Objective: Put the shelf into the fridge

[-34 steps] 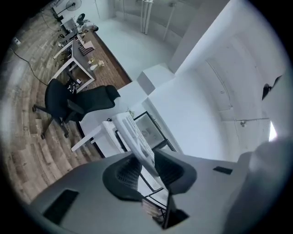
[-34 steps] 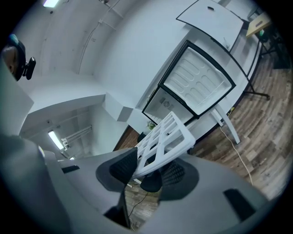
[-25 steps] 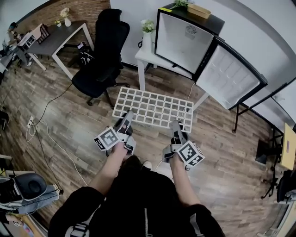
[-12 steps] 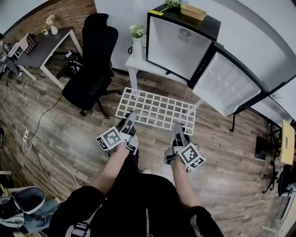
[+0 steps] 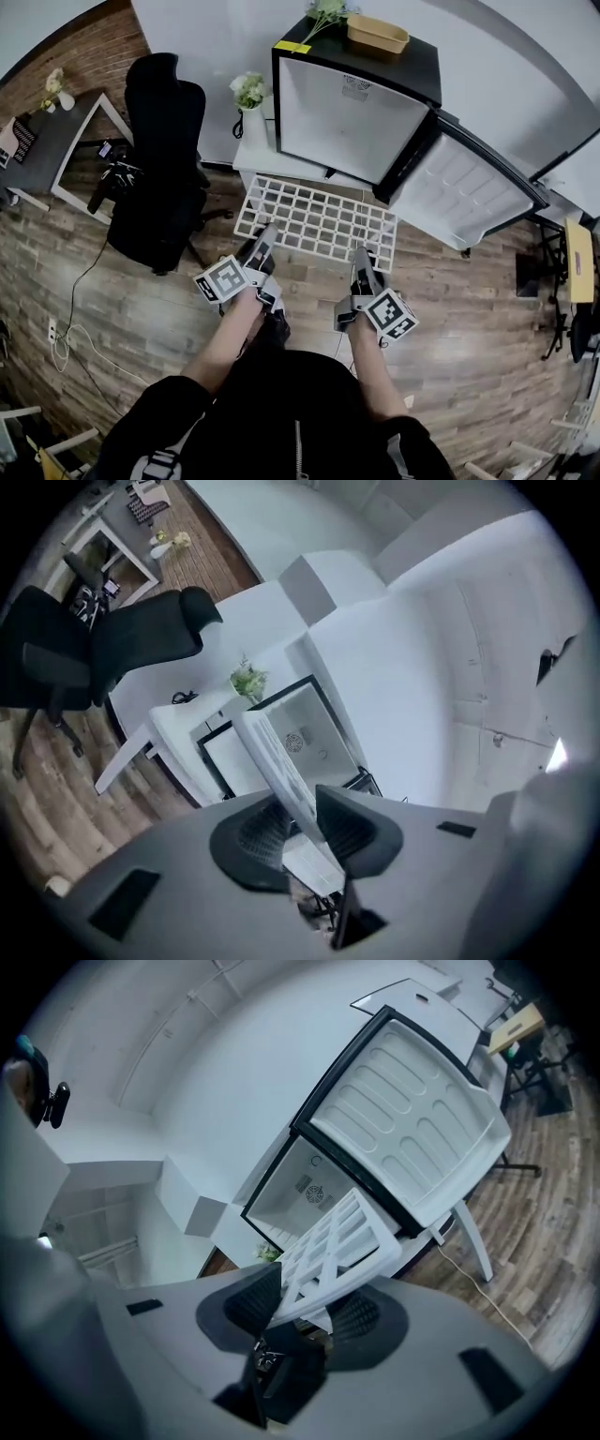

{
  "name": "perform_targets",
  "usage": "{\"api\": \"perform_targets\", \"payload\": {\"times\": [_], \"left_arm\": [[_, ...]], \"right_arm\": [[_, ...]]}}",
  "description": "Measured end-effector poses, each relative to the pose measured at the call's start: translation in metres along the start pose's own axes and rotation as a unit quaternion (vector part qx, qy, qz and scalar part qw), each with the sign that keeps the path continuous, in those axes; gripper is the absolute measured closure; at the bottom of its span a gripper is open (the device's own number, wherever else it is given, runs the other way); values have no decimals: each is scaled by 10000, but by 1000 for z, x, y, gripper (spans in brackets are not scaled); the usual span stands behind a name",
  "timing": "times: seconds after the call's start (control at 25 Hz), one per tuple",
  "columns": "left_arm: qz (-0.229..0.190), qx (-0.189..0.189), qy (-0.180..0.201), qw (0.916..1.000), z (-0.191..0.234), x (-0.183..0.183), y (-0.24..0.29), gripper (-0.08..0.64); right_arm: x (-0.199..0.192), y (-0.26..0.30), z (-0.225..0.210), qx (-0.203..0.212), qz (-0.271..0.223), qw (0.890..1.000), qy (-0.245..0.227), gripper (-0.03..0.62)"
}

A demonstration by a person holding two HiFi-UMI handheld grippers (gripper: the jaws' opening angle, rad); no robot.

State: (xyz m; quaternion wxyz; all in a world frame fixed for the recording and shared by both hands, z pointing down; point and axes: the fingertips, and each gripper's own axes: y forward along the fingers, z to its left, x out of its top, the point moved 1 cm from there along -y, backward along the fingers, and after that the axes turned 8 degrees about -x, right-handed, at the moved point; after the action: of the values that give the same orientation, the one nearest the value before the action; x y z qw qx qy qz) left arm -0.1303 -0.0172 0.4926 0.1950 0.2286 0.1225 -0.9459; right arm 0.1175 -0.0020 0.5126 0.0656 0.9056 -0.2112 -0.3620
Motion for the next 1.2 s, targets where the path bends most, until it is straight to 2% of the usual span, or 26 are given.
{"api": "perform_targets", "payload": {"times": [0.2,0.48,0.68,1.2], "left_arm": [[264,-215,-61,9994,25,38,41,463],[560,-401,-191,9974,49,61,79,463],[737,-475,-238,9959,60,65,101,463],[971,-412,-173,9943,88,61,143,463]], "right_arm": [[6,41,20,-273,-241,9993,0,442],[10,79,30,-387,-484,9980,88,442],[16,93,25,-608,-558,9965,95,442],[30,138,3,-552,-482,9971,188,442]]}}
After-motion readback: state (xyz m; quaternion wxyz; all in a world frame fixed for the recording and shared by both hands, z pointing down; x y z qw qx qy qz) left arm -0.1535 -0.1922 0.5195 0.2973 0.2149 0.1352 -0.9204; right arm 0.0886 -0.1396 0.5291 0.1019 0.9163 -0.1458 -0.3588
